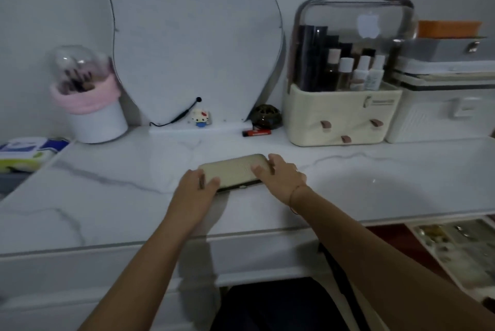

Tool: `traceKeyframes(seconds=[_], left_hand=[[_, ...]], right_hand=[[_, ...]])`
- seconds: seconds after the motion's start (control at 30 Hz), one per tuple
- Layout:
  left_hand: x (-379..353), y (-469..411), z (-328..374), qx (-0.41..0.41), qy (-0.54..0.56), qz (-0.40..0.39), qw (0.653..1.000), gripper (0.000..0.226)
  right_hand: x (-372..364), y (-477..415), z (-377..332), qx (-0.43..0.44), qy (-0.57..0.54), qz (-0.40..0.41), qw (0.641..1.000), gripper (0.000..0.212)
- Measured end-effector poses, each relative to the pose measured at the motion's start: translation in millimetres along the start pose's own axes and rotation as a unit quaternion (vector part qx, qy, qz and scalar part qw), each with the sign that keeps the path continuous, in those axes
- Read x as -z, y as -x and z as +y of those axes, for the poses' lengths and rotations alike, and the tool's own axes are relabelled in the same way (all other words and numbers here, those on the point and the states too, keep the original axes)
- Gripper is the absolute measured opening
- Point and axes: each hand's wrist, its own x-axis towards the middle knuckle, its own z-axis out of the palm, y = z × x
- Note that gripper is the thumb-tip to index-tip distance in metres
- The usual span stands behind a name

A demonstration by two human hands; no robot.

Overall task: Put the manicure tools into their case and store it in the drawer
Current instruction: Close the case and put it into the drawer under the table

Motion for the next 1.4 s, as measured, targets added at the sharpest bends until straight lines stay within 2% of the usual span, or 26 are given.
traceKeyframes(seconds=[0.1,0.17,0.23,0.3,0.33,0.4,0.5,0.6,0.67,0.7,0.8,0.93,1.0,1.13,1.2,1.3,1.33,1.37,1.4], left_hand=[[-2,1,11,0.028,0.069,-0.005,0.997,0.048],[-7,9,23,0.029,0.12,-0.009,0.992,0.039],[-20,22,35,0.004,0.143,-0.023,0.989,0.023],[-39,34,47,-0.017,0.155,-0.046,0.987,0.005],[-50,40,54,-0.029,0.163,-0.062,0.984,0.005],[-75,53,67,-0.053,0.172,-0.1,0.979,0.009],[-117,78,92,-0.094,0.169,-0.163,0.967,0.029],[-159,112,120,-0.104,0.174,-0.259,0.944,0.02],[-182,136,139,-0.08,0.203,-0.332,0.918,0.018],[-193,145,146,-0.072,0.211,-0.359,0.906,0.026],[-222,162,161,-0.053,0.199,-0.406,0.891,0.063],[-256,169,172,-0.015,0.184,-0.429,0.884,0.071],[-265,167,176,-0.002,0.185,-0.429,0.884,0.07],[-278,160,169,0.014,0.156,-0.44,0.884,0.066],[-278,159,164,0.02,0.143,-0.451,0.881,0.069],[-276,160,162,0.0,0.124,-0.452,0.883,0.073],[-274,162,164,-0.021,0.111,-0.452,0.885,0.077],[-271,167,167,-0.05,0.091,-0.451,0.887,0.086],[-268,173,168,-0.101,0.056,-0.449,0.886,0.101]], right_hand=[[-4,-2,-1,0.001,-0.027,-0.011,1.0,0.071],[2,1,3,-0.005,-0.122,-0.002,0.993,0.069],[16,5,13,-0.009,-0.194,0.03,0.98,0.055],[38,12,31,-0.009,-0.191,0.064,0.979,0.037],[52,20,41,-0.008,-0.193,0.081,0.978,0.033],[79,39,66,-0.009,-0.211,0.116,0.971,0.036],[125,80,103,-0.028,-0.252,0.184,0.95,0.044],[165,121,137,-0.058,-0.3,0.247,0.919,0.059],[187,142,171,-0.087,-0.333,0.266,0.9,0.047],[196,149,191,-0.105,-0.34,0.271,0.894,0.044],[214,162,235,-0.141,-0.355,0.294,0.876,0.054],[225,154,273,-0.18,-0.393,0.294,0.852,0.026],[222,149,288,-0.196,-0.374,0.284,0.861,0.03],[212,145,291,-0.21,-0.315,0.274,0.884,0.069],[212,145,284,-0.191,-0.255,0.243,0.916,0.07],[211,145,280,-0.173,-0.195,0.214,0.942,0.047],[210,149,274,-0.162,-0.164,0.202,0.952,0.045],[209,152,274,-0.143,-0.13,0.188,0.963,0.051],[209,157,273,-0.132,-0.084,0.176,0.972,0.07]])
